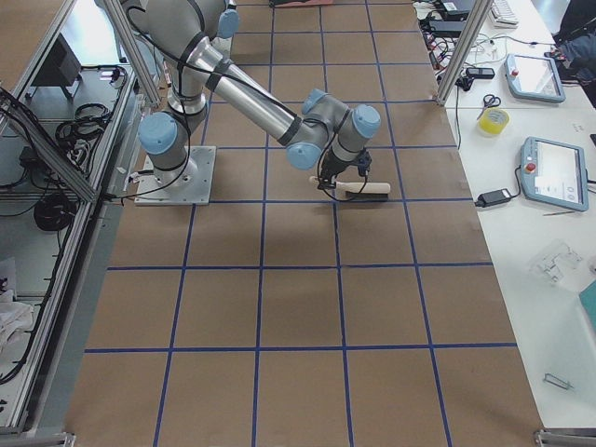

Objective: Sweep and dump trash into bin

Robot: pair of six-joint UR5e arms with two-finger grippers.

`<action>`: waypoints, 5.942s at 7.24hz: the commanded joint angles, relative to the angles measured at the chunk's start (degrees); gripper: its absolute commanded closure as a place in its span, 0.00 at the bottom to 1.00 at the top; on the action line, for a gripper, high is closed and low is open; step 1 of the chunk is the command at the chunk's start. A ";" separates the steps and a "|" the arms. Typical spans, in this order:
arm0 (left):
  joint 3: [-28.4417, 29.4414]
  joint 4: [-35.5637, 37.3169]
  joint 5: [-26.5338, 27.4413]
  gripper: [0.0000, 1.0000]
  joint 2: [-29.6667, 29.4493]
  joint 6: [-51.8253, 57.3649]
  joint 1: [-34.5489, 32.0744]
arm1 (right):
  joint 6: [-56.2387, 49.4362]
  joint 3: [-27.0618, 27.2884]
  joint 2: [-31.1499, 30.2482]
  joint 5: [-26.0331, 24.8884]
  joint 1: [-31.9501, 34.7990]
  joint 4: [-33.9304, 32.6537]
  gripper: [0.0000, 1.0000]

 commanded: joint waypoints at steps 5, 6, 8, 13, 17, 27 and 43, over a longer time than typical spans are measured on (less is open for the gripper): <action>-14.74 17.80 -3.70 0.95 5.43 8.05 0.59 | -0.01 0.62 0.04 -0.10 0.00 -0.21 0.40; -18.77 23.93 -5.27 0.95 6.48 9.38 1.20 | -0.01 0.62 0.12 -0.10 0.00 -0.21 0.35; -23.36 26.89 -6.16 0.96 9.72 9.65 1.47 | -0.10 0.62 0.13 -0.19 0.00 -0.21 0.29; -28.56 30.05 -7.30 0.96 15.27 13.34 2.25 | 2.08 -0.87 -1.01 -2.27 0.18 -0.47 0.12; -34.33 46.95 -7.84 0.96 17.64 14.05 2.43 | 2.54 -14.18 -9.78 -1.95 2.64 17.72 0.00; -48.86 62.20 -6.95 0.97 27.40 12.47 6.29 | 17.04 -22.33 -20.35 3.59 19.51 28.99 0.00; -30.43 14.33 -5.91 1.00 28.63 -8.11 3.59 | 16.69 -20.39 -21.32 6.67 19.78 18.60 0.00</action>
